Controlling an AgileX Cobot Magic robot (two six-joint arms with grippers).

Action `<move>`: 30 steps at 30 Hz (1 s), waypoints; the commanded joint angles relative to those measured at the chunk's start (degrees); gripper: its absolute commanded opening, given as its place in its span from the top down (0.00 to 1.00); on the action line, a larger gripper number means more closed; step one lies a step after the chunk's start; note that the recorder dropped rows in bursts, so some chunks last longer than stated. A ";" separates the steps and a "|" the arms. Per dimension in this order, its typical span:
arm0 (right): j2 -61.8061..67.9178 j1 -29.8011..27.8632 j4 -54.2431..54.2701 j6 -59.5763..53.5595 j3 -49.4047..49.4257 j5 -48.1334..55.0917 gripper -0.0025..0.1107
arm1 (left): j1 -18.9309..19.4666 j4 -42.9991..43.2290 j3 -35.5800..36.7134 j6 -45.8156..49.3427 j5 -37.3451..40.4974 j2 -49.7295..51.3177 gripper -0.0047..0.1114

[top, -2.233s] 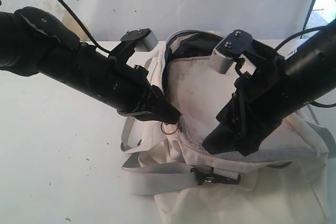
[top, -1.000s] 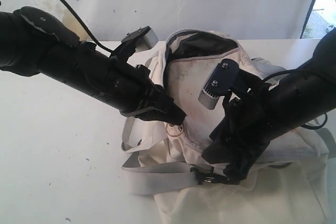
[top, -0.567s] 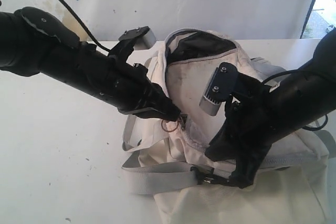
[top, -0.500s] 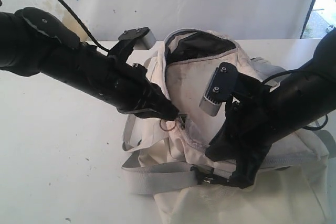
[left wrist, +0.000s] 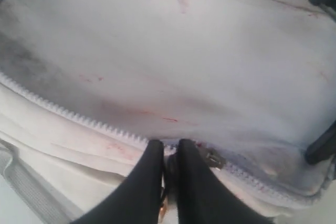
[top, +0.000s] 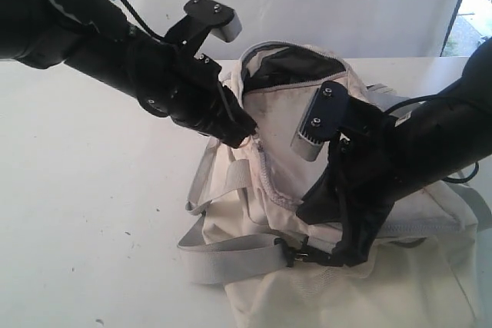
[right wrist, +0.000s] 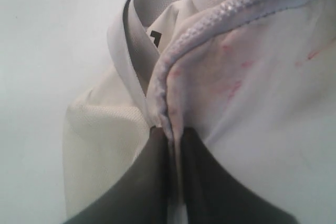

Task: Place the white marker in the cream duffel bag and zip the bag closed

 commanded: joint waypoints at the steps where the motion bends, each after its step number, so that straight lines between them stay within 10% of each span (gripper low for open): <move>1: 0.00 0.03 -3.20 -0.53 0.55 4.66 0.98 | 0.61 4.35 -1.25 -0.23 -9.63 -0.46 0.96; 19: 0.00 0.03 -5.24 1.59 0.55 4.77 0.98 | 4.03 9.70 -1.47 0.00 -27.42 1.78 0.96; 30: 0.00 0.03 -16.97 15.80 0.55 4.30 0.98 | 12.81 9.83 -2.51 -0.46 -24.98 3.32 0.96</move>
